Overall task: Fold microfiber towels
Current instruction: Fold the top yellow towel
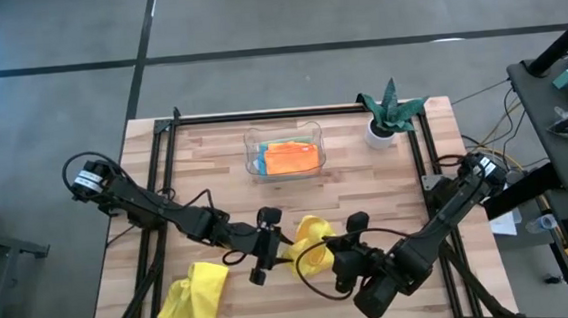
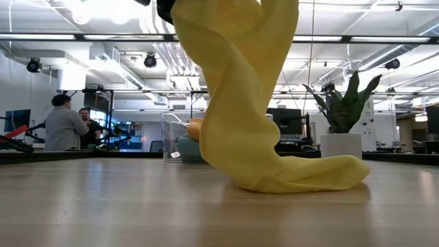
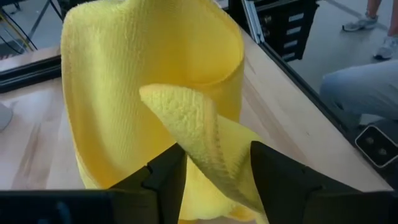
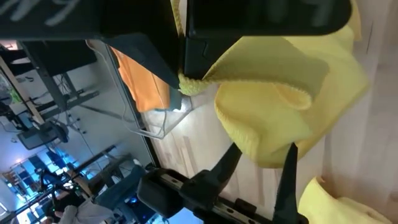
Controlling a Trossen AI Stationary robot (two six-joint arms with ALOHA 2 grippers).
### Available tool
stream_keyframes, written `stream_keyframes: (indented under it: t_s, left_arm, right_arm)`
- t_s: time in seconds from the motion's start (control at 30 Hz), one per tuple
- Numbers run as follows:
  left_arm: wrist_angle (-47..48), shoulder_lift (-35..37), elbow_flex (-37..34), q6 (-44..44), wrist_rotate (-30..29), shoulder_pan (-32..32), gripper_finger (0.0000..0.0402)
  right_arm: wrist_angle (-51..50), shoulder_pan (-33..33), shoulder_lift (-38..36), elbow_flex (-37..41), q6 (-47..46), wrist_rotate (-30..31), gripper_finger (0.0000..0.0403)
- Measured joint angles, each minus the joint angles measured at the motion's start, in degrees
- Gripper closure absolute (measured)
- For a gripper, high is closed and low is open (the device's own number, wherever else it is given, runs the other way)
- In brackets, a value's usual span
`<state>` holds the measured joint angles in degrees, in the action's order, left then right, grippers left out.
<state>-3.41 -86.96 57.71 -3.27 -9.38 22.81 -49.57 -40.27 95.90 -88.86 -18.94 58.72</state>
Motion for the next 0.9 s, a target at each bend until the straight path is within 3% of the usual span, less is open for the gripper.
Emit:
stream_keyframes:
  t_s: [0.13, 0.23, 0.5, 0.67, 0.9]
  left_arm:
    - [-1.65, 0.0, 0.0, 0.04, -0.75, -0.41, 0.0242]
    - [-2.27, 0.0, 0.0, 0.04, -4.52, -0.67, 0.0263]
    - [-1.97, 0.0, 0.0, -2.15, -5.79, -2.61, 0.0392]
    - [0.57, 2.32, 0.47, -9.37, -8.68, -3.46, 0.04]
    - [7.48, 10.53, 2.58, -18.17, -16.47, -5.47, 0.0401]
  right_arm:
    - [-0.92, 0.16, 0.0, -1.19, 0.26, 0.03, 0.0394]
    - [-1.47, 0.3, 0.0, -2.08, 0.61, 0.5, 0.0394]
    - [-5.34, 1.13, -0.09, -6.41, 2.47, 1.44, 0.0394]
    - [-13.76, 2.45, -0.11, -11.24, 0.65, 1.53, 0.0394]
    - [-34.76, 4.79, -0.11, -21.63, -10.5, 2.99, 0.0394]
